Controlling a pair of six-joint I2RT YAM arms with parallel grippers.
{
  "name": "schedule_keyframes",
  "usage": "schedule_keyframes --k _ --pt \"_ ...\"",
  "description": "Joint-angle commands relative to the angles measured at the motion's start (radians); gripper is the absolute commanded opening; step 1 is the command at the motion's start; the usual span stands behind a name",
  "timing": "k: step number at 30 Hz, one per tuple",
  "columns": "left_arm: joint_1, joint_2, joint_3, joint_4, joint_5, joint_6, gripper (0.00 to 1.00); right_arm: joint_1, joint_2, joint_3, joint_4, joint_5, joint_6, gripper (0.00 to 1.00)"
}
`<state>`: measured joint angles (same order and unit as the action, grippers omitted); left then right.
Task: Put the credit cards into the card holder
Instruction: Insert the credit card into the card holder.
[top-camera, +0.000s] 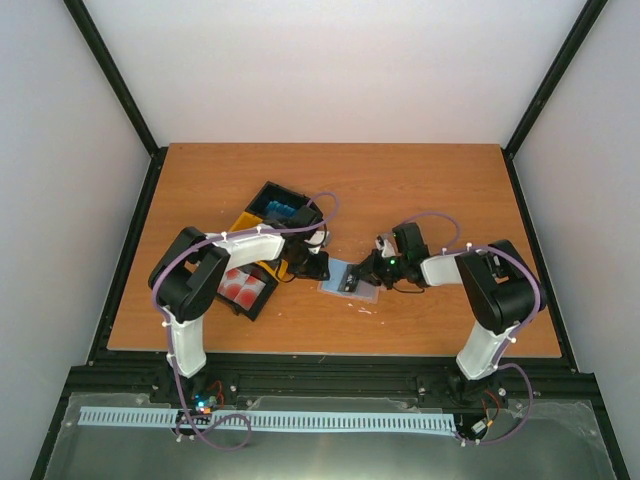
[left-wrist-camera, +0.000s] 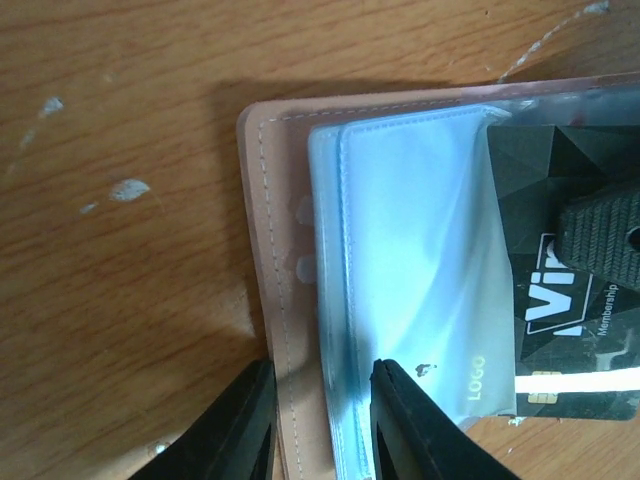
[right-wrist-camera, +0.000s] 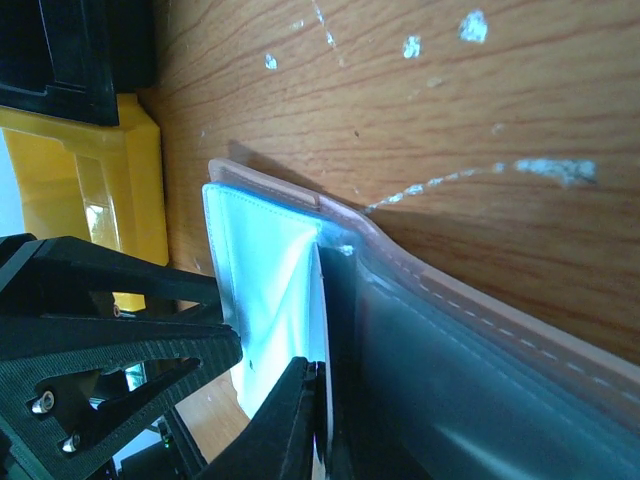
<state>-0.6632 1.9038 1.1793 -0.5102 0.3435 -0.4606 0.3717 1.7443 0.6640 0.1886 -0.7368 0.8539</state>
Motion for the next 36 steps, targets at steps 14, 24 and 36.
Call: schedule_keyframes --k 14,24,36 --pt "-0.022 0.054 0.030 -0.043 -0.027 0.011 0.25 0.021 -0.100 -0.068 -0.065 0.138 0.102 0.03" --pt "-0.022 0.063 0.038 -0.042 -0.017 0.023 0.25 0.031 -0.029 -0.055 -0.006 0.059 0.111 0.03" --pt "-0.022 0.059 0.036 -0.047 -0.022 0.034 0.25 0.036 0.049 0.009 0.014 0.015 0.042 0.03"
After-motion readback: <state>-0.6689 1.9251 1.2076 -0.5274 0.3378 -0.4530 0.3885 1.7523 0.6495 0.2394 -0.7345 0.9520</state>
